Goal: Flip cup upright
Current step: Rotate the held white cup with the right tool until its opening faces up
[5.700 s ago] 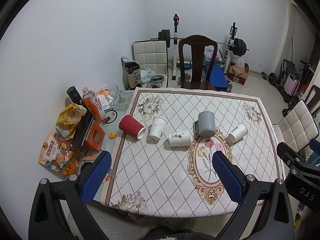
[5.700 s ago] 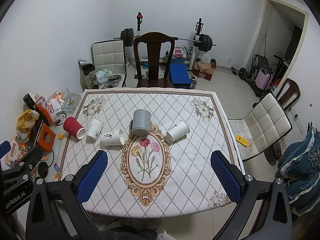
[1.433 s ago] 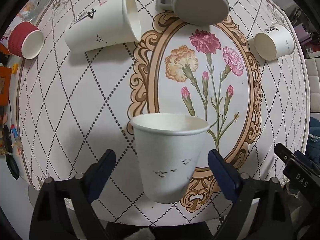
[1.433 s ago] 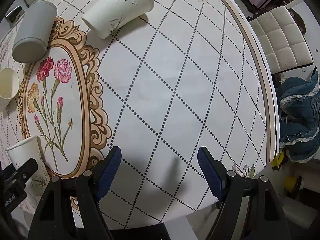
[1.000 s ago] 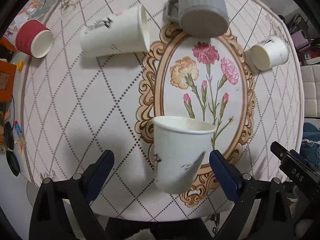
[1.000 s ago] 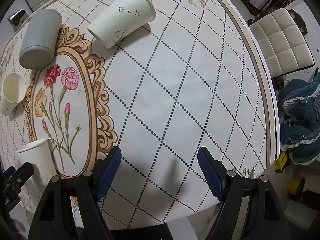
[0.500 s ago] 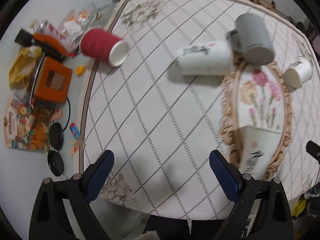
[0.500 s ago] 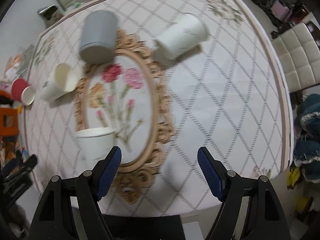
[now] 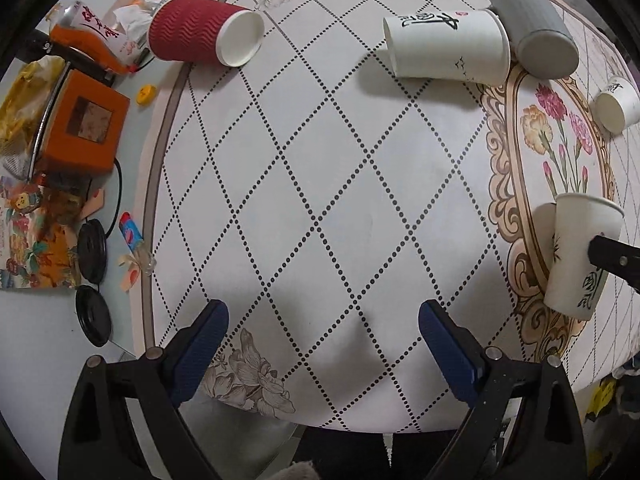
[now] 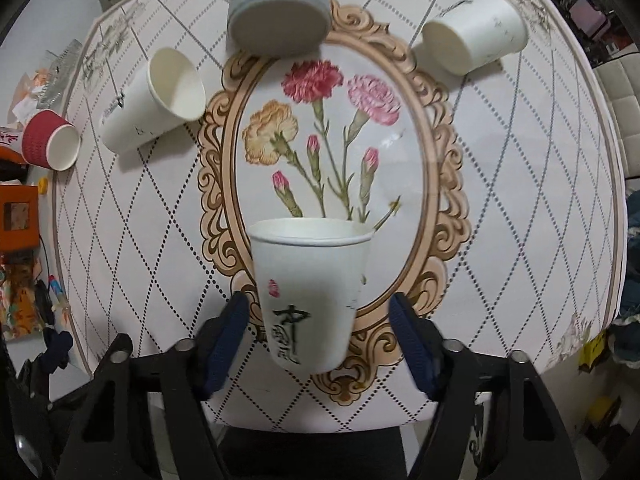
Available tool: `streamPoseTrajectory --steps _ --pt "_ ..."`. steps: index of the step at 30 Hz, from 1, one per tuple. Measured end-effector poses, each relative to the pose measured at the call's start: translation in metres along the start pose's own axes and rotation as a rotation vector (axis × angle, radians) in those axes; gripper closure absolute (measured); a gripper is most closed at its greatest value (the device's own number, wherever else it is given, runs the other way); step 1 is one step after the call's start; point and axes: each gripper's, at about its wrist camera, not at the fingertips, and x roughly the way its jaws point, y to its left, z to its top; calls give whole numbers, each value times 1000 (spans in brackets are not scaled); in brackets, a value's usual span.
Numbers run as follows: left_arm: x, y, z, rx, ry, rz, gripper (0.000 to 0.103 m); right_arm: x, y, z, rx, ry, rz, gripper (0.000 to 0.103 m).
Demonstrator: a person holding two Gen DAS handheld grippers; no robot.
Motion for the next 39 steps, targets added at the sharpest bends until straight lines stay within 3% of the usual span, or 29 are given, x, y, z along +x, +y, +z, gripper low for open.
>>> streamPoseTrajectory --steps 3,13,18,20,24,31,39 --pt "2 1 -1 2 3 -9 6 9 4 -1 -1 14 -9 49" --pt "7 7 0 3 5 -8 6 9 6 2 9 11 -19 49" --pt "10 10 2 13 -3 8 6 13 6 7 9 19 -41 38" --pt "12 10 3 24 -2 4 0 18 4 9 9 28 -40 37" --pt "16 11 7 27 4 -12 0 35 6 10 6 62 -44 38" --pt "25 14 14 -1 68 -69 0 19 13 6 -4 -75 -16 40" --pt "39 18 32 -37 96 -112 0 -11 18 8 -12 -426 29 40"
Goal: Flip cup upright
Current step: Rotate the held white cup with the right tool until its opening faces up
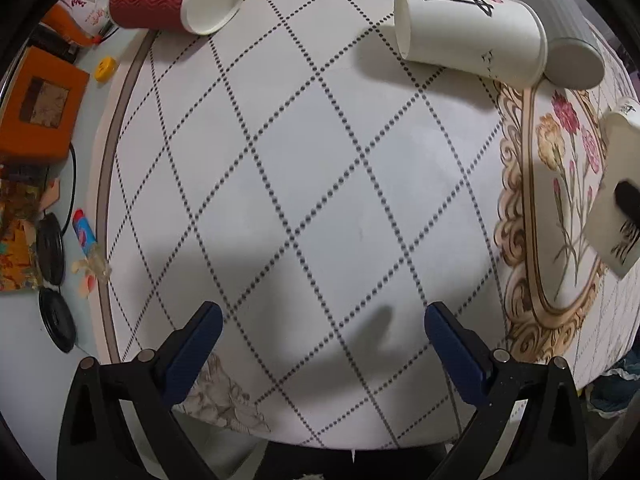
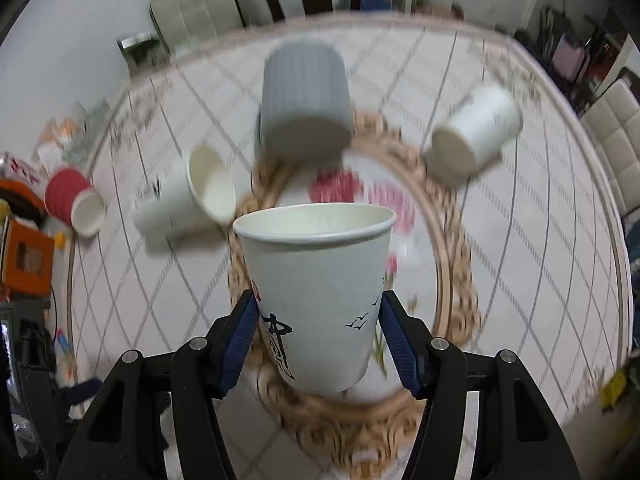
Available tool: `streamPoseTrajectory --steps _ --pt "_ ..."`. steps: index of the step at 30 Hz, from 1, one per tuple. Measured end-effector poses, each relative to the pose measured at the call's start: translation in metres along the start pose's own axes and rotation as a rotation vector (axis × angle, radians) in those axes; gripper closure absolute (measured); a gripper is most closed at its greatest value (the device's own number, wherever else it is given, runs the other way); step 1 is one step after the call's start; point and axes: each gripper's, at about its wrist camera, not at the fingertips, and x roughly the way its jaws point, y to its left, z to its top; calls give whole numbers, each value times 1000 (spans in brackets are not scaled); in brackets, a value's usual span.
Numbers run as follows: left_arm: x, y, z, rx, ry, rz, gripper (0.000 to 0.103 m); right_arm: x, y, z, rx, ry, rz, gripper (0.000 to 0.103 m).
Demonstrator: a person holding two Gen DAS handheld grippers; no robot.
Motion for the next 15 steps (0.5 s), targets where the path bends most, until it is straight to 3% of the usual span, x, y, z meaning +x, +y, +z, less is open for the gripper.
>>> streamPoseTrajectory --steps 8,15 --pt "9 6 21 -14 -26 19 0 14 1 13 -4 -285 -30 40" --pt "18 2 27 18 -46 38 0 26 8 -9 -71 -337 -45 39"
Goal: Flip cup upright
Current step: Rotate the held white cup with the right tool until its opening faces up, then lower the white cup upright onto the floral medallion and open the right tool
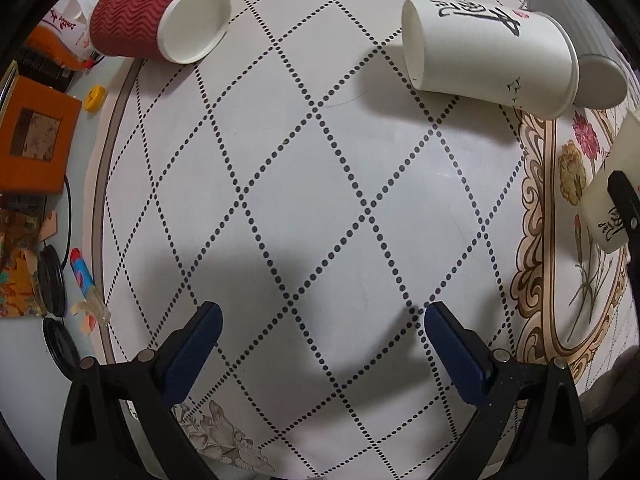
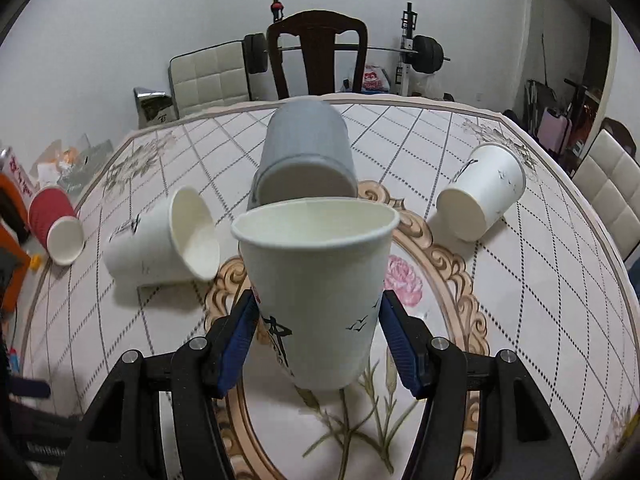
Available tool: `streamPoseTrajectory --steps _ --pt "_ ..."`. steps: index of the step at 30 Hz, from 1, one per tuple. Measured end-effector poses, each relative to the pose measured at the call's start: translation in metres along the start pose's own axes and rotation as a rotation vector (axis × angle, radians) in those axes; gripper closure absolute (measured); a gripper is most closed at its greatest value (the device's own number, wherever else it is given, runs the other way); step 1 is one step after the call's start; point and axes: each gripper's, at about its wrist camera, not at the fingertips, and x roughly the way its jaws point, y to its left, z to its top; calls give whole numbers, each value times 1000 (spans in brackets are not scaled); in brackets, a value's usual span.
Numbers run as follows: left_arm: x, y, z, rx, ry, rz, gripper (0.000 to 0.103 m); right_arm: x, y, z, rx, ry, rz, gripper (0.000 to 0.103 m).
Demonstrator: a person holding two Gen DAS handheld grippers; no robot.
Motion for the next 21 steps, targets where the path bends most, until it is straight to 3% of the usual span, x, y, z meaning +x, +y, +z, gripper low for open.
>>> streamPoseTrajectory --steps 7,11,21 --pt "1 -6 -17 38 -24 2 0 -9 -1 -18 -34 59 -4 38" --pt "-11 -5 -28 43 -61 1 0 -16 -3 -26 -38 101 -29 13" --pt "-83 1 -72 79 -214 4 0 -99 -16 -27 -4 117 -137 0"
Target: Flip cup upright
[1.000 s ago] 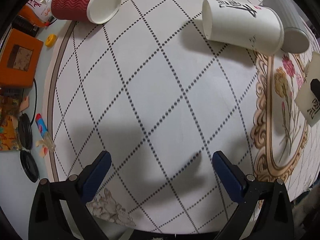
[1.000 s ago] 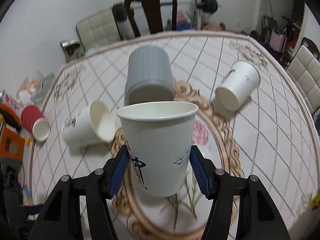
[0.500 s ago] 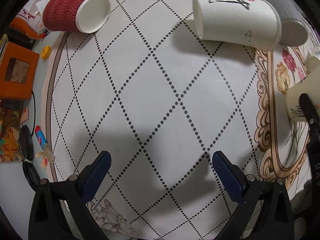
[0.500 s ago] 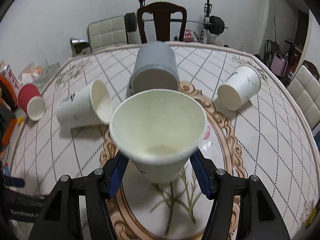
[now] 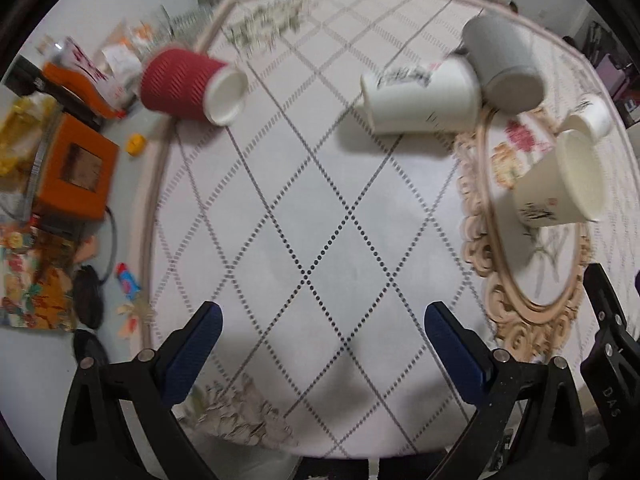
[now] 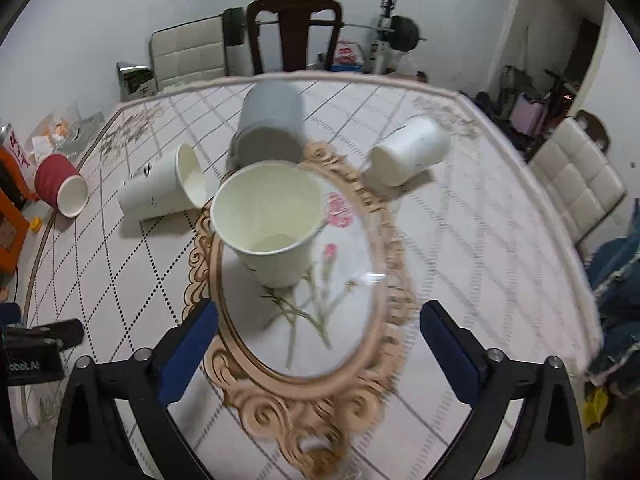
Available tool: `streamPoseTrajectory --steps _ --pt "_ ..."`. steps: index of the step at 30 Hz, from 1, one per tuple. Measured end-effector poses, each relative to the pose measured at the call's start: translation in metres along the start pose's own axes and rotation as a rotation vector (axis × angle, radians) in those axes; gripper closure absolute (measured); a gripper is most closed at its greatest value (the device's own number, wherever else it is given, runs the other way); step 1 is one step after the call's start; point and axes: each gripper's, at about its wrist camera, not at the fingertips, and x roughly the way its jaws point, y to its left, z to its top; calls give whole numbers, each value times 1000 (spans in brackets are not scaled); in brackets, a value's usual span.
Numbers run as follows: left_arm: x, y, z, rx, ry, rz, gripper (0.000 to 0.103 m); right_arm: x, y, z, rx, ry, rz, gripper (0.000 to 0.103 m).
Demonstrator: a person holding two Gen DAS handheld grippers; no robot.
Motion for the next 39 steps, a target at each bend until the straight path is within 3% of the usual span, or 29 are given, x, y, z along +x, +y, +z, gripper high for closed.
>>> streamPoseTrajectory --steps 5,6,19,28,39 --pt "-78 -11 -14 1 -102 -21 0 -68 -21 12 14 -15 -20 0" --pt "-87 -11 -2 2 -124 -19 0 -84 -27 13 17 -21 -16 0" --pt "-242 -31 -67 -41 -367 -57 0 -250 -81 22 -9 -102 6 0" --pt "-291 -37 -99 -59 -450 -65 0 -326 -103 10 -7 -191 29 0" --pt "-311 -45 -114 -59 -493 -60 0 -352 -115 3 0 -228 37 0"
